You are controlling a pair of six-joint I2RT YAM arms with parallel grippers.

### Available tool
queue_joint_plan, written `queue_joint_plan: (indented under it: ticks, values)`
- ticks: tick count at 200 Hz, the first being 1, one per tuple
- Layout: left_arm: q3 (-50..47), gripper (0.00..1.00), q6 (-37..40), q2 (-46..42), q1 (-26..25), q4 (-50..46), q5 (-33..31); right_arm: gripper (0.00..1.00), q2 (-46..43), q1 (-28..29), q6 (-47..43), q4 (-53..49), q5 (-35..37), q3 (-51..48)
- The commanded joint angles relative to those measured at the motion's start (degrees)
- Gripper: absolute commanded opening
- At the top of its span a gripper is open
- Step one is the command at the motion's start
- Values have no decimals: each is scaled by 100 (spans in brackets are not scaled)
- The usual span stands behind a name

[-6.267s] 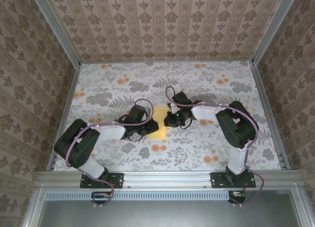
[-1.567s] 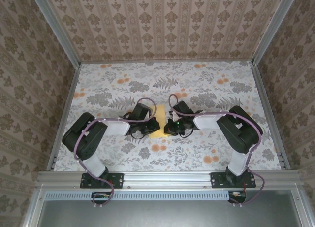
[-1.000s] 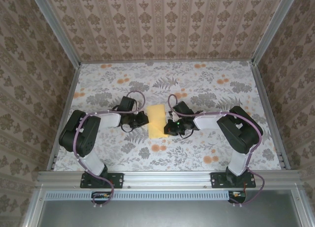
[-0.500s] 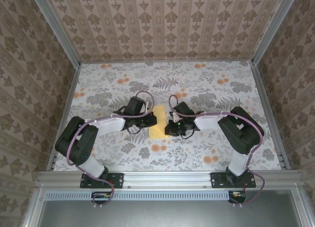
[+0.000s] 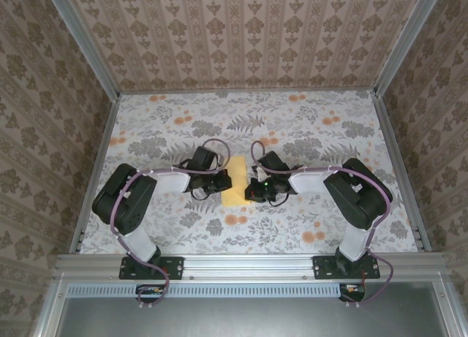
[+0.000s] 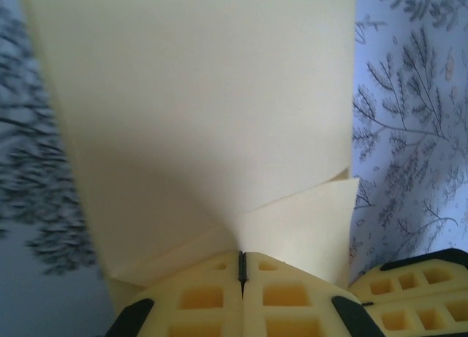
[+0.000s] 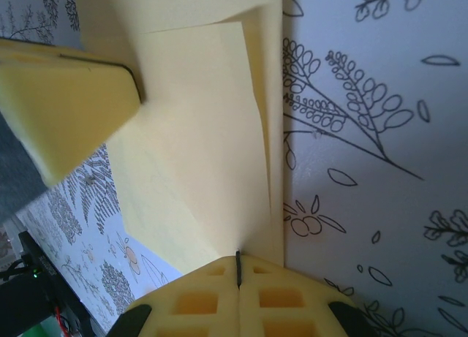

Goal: Fold a paper plane with a square sheet of paper (pick it up from the middle)
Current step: Fold the triangle a second time at the center of the table.

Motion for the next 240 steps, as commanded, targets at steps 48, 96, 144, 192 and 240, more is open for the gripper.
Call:
queue_joint_plan:
  ticks: [48, 96, 144, 192, 240]
  values:
    - [-132, 3, 572, -263, 1155, -455, -195, 0, 98, 29, 103, -744, 343, -344]
    - [2, 20, 285, -1099, 1116, -638, -48, 20, -680, -57, -54, -634, 437, 253]
    - [-396, 61, -167, -1862, 942, -731, -112, 49, -776, -484, -861, -753, 547, 558]
    - [-562, 81, -605, -1959, 561, -617, -19, 48, 3, -670, -1467, -565, -228, 1025]
    - [-565, 92, -735, -1767, 300, -451, -41, 35, 511, -678, -1632, -681, -410, 1386]
